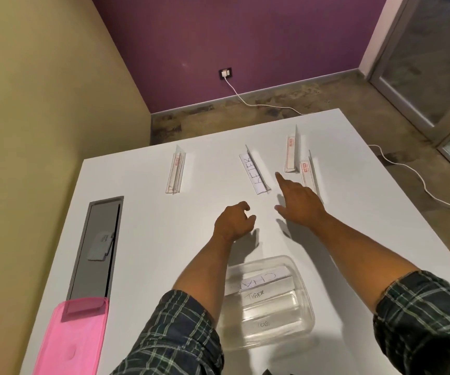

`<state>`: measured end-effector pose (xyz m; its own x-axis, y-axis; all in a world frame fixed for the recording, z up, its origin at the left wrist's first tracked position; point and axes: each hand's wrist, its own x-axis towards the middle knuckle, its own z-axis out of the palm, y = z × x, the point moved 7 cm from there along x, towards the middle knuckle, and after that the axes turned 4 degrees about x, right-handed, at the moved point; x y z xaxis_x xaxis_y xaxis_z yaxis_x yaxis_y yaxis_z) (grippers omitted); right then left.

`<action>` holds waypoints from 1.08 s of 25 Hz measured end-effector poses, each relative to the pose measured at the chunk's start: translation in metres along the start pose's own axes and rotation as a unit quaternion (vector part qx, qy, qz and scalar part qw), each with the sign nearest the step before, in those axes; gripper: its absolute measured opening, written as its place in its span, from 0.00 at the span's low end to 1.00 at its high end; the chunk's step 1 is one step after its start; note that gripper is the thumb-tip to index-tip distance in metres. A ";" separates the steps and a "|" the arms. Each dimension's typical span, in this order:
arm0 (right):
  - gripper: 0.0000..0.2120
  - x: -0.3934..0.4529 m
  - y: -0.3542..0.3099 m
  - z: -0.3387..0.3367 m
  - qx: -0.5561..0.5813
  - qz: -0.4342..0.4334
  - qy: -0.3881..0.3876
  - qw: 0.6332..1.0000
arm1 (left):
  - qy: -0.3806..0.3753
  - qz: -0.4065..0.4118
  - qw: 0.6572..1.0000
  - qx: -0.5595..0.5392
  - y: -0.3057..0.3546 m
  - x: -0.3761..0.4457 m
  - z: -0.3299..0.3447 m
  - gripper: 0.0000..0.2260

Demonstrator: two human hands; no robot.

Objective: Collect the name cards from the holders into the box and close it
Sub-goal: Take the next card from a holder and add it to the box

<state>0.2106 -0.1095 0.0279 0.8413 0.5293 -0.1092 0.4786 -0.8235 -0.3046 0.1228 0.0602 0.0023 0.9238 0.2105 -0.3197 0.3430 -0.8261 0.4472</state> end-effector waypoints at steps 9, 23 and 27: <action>0.48 0.048 0.033 0.060 0.078 0.061 -0.146 0.984 | -0.048 0.009 0.998 -0.049 0.019 0.075 0.039 0.23; 0.49 0.083 0.039 0.100 0.277 0.120 -0.152 0.941 | -0.027 -0.143 0.918 -0.368 0.016 0.140 0.056 0.08; 0.50 0.077 0.028 0.096 0.286 0.078 -0.158 0.942 | 0.016 -0.180 0.914 -0.363 0.002 0.131 0.044 0.06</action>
<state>0.2649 -0.0725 -0.0802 0.7295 0.5206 -0.4437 0.0656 -0.6990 -0.7121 0.2373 0.0633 -0.0754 0.7292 0.4255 -0.5359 0.6378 -0.1388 0.7576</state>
